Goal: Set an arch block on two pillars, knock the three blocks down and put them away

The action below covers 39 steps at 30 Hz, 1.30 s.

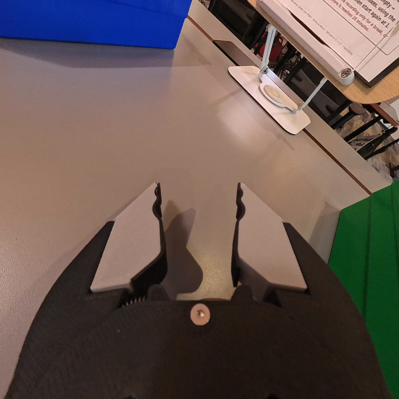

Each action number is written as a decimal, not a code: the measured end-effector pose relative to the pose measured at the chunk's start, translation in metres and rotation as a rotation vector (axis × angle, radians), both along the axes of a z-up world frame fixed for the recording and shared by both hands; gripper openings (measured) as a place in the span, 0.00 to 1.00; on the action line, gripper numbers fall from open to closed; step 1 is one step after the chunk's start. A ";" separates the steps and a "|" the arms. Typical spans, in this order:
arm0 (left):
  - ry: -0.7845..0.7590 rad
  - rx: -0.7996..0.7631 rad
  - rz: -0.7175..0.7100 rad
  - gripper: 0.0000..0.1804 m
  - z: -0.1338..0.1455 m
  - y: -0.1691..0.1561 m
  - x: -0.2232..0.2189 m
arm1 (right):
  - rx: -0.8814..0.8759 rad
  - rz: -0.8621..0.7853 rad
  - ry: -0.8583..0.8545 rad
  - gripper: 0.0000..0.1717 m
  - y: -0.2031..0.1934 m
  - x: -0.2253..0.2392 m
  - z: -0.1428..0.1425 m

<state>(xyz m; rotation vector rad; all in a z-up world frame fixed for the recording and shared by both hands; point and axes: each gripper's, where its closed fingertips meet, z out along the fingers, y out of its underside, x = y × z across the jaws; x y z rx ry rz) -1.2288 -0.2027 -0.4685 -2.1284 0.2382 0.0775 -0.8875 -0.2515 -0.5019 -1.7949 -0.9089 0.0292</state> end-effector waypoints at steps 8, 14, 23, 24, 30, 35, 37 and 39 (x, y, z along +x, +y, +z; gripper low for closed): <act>-0.029 -0.086 -0.073 0.18 -0.013 0.004 0.015 | -0.004 -0.003 0.000 0.39 0.000 0.000 0.000; -0.019 -0.207 -0.068 0.17 -0.036 0.018 0.009 | -0.005 -0.002 0.002 0.39 0.000 0.000 -0.001; 0.022 -0.353 -0.124 0.14 -0.054 0.022 0.013 | -0.002 -0.002 -0.003 0.39 0.000 0.000 -0.001; 0.018 -0.361 -0.132 0.14 -0.054 0.025 0.014 | -0.002 -0.002 -0.005 0.39 0.000 0.000 -0.001; 0.005 -0.459 -0.129 0.12 -0.062 0.036 0.011 | -0.001 -0.001 -0.003 0.39 0.000 0.000 0.000; 0.045 -0.437 -0.151 0.08 -0.061 0.035 0.010 | -0.003 0.001 -0.009 0.39 0.000 -0.001 -0.001; 0.046 -0.366 -0.138 0.08 -0.051 0.037 0.007 | -0.001 0.000 -0.009 0.39 0.000 -0.001 -0.001; 0.030 -0.272 -0.122 0.08 -0.035 0.036 0.006 | -0.002 -0.001 -0.009 0.39 0.000 0.000 -0.001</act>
